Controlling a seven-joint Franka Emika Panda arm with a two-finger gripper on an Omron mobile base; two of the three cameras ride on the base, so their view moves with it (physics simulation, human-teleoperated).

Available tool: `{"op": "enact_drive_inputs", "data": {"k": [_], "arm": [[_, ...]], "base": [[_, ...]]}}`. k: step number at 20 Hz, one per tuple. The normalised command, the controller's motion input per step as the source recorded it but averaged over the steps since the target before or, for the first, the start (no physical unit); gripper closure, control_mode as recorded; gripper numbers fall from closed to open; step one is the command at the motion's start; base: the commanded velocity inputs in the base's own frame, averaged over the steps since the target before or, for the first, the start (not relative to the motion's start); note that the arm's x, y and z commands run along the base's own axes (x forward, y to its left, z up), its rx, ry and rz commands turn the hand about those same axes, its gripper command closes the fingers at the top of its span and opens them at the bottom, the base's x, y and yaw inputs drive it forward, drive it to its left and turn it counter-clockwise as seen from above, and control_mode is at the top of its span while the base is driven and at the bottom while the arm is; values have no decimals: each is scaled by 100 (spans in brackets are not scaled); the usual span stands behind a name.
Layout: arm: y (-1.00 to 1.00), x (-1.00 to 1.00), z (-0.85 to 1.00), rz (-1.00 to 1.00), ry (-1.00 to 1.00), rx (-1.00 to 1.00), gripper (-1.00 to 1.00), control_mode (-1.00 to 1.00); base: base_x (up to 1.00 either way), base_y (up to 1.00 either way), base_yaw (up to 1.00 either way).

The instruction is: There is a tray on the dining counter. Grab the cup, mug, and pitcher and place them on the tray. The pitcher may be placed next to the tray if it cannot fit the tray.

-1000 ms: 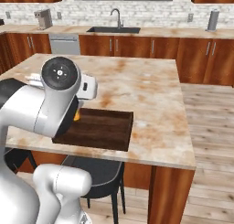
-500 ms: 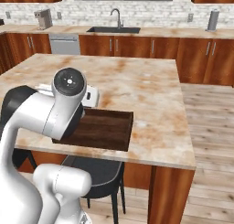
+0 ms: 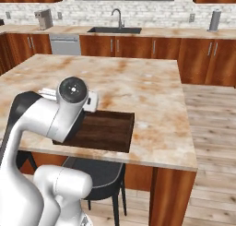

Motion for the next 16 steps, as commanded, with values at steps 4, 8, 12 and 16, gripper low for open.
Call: {"op": "enact_drive_inputs", "data": {"k": [4,8,12,16], "arm": [[13,35,-17,2,0,6,100,-100],[1,63,-23,1,0,3,100,-100],[0,75,-29,0,0,1,100,-100],[2,63,-51,0,0,0,100,-100]], "base": [[0,0,0],[0,0,0],[0,0,0],[0,0,0]]}}
